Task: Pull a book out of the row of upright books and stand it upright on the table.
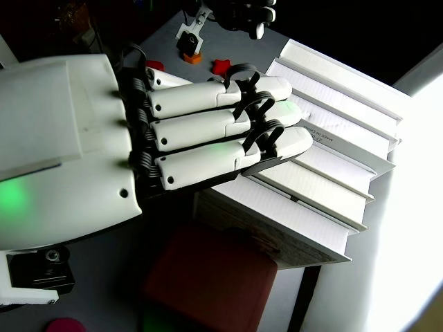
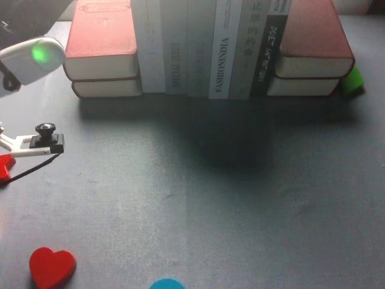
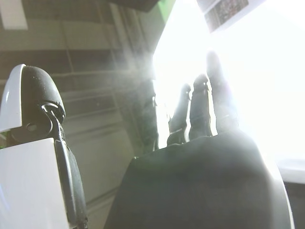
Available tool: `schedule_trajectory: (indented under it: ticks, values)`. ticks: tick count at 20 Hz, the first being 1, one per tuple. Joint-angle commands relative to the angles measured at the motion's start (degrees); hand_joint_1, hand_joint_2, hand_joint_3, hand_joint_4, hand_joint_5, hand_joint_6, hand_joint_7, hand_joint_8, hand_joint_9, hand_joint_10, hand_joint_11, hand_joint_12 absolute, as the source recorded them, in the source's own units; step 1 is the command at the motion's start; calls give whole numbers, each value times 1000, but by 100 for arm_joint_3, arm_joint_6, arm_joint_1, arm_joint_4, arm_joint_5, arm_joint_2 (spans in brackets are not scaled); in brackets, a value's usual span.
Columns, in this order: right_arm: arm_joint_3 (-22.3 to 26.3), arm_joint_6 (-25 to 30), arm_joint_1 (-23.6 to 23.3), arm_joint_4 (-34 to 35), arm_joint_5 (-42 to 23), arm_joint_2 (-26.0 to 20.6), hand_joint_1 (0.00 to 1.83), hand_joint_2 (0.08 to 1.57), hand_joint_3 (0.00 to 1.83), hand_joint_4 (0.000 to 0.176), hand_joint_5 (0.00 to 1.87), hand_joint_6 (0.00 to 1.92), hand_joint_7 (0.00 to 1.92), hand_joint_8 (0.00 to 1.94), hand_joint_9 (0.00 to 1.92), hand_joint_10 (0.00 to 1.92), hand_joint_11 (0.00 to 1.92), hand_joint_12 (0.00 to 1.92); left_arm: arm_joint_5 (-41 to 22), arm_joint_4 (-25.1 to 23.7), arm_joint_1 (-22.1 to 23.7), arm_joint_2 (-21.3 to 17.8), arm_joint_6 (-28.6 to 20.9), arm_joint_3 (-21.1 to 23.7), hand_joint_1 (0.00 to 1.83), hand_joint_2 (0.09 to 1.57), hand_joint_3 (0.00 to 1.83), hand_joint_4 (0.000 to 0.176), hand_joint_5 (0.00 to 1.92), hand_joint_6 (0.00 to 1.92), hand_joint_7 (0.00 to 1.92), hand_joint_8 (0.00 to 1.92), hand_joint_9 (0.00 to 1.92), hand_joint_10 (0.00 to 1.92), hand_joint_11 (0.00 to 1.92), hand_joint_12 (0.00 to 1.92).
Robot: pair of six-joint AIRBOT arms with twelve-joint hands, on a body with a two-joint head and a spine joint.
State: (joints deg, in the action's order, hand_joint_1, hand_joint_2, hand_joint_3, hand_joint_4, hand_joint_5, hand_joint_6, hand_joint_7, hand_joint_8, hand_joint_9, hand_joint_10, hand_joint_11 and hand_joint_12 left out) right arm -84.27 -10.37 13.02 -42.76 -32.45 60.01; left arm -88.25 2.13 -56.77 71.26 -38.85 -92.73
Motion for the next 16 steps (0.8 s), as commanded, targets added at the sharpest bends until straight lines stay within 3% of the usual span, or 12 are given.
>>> schedule_trajectory:
  ticks: [1, 3, 4, 5, 7, 9, 10, 12, 13, 14, 16]
  values:
    - [1, -21, -113, 219, -363, -9, 555, 1137, 4, 110, 670, 6, 0, 0, 0, 0, 0, 0, -571, 205, 55, 29, -50, -9, 928, 918, 0, 151, 304, 13, 0, 0, 4, 1, 0, 476]
    - [4, -24, -163, 208, -351, -12, 527, 1120, 0, 115, 667, 4, 0, 0, 0, 0, 0, 0, -609, 200, 54, 29, -50, 23, 908, 940, 2, 145, 313, 5, 0, 0, 1, 0, 0, 431]
    - [0, -24, -171, 205, -345, -13, 518, 1117, 0, 107, 667, 4, 0, 0, 0, 0, 0, 0, -613, 191, 53, 33, -50, 30, 904, 946, 1, 154, 307, 1, 0, 0, 0, 0, 0, 390]
    - [-15, -24, -176, 206, -342, -13, 512, 1118, 0, 110, 657, 0, 0, 0, 0, 0, 0, 0, -615, 191, 47, 41, -50, 30, 892, 941, 0, 162, 307, 1, 0, 0, 0, 0, 0, 382]
    - [-40, -26, -185, 197, -290, -13, 543, 1123, 0, 106, 649, 2, 0, 0, 0, 0, 0, 0, -616, 194, 46, 39, -50, 30, 886, 941, 0, 160, 305, 1, 0, 0, 0, 0, 0, 380]
    - [-87, -89, -185, 176, -220, -13, 543, 1131, 2, 132, 663, 7, 0, 0, 0, 0, 0, 0, -630, 193, 57, 39, -50, 27, 899, 935, 0, 158, 309, 1, 0, 0, 0, 0, 0, 356]
    - [-134, -136, -185, 173, -168, -12, 497, 1136, 4, 157, 654, 3, 0, 0, 0, 0, 0, 0, -634, 185, 63, 38, -50, 27, 893, 943, 0, 150, 297, 0, 0, 0, 0, 0, 0, 379]
    - [-229, -141, -189, 174, -135, 39, 524, 1153, 10, 156, 664, 6, 0, 0, 0, 0, 0, 0, -643, 182, 65, 37, -50, 25, 884, 927, 0, 159, 298, 0, 2, 0, 8, 1, 0, 446]
    - [-281, -143, -189, 174, -131, 95, 512, 1148, 6, 147, 657, 3, 0, 0, 0, 0, 0, 0, -649, 182, 70, 33, -50, 26, 892, 920, 0, 155, 291, 0, 6, 1, 4, 0, 0, 451]
    - [-311, -143, -189, 174, -130, 130, 514, 1132, 0, 119, 669, 7, 0, 0, 0, 0, 0, 0, -653, 181, 78, 29, -50, 26, 928, 920, 0, 144, 278, 1, 0, 1, 3, 0, 0, 331]
    - [-380, -144, -189, 175, -132, 244, 498, 1141, 3, 110, 657, 1, 0, 0, 0, 0, 0, 0, -659, 166, 99, 26, -50, 24, 934, 919, 0, 145, 273, 4, 0, 0, 1, 0, 0, 264]
